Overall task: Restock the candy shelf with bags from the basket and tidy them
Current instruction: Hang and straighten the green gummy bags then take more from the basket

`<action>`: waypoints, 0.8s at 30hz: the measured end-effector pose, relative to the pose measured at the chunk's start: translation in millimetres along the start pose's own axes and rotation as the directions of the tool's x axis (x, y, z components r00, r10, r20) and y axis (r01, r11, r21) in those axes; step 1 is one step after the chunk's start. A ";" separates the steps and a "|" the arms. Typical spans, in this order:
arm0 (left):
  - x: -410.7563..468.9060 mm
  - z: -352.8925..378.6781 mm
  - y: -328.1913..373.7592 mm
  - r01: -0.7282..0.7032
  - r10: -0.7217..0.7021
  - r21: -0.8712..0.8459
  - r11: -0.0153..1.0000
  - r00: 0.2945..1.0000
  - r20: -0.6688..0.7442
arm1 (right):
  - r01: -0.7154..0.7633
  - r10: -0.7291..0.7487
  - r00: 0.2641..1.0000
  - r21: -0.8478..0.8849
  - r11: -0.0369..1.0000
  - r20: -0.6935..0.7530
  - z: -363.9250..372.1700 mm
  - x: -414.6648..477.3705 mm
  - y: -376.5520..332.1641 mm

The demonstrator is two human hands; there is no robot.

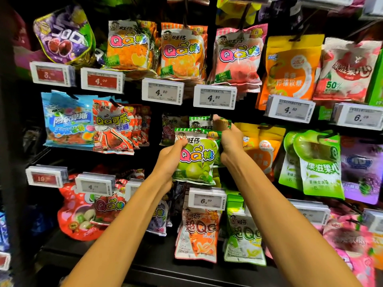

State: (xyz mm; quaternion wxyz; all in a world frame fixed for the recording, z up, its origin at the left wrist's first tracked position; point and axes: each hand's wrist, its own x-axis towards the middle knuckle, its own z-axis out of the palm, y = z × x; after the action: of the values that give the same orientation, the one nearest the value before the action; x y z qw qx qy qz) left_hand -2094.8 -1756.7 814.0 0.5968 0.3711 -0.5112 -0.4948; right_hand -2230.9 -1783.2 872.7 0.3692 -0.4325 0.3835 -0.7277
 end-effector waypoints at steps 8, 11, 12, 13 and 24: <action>8.9 3.2 -8.3 -0.053 0.054 0.048 0.997 0.998 -0.022 | 0.135 -0.150 0.986 -0.186 0.973 -0.067 -28.3 -4.2 12.6; 7.6 7.1 -9.3 -0.088 0.088 0.043 0.995 0.996 -0.014 | 0.398 -0.444 0.893 -0.334 0.855 -0.074 -37.9 -25.4 17.0; 6.9 8.5 -9.1 -0.110 0.111 0.036 0.993 0.994 -0.020 | 0.443 -0.495 0.867 -0.375 0.815 -0.052 -38.1 -29.9 17.5; 5.8 10.0 -8.4 -0.140 0.141 0.027 0.990 0.990 -0.030 | 0.449 -0.497 0.867 -0.382 0.808 -0.030 -37.3 -33.0 17.3; 4.8 24.8 19.9 -0.169 0.170 -0.062 0.984 0.985 0.001 | 0.062 -0.051 0.986 -0.069 0.996 0.159 -18.1 -31.0 -13.7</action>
State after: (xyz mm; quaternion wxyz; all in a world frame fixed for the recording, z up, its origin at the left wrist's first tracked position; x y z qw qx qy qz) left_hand -2114.8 -1755.1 839.1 0.6464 0.3062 -0.5271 -0.4588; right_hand -2239.2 -1746.0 868.0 0.3614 -0.5124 0.3673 -0.6870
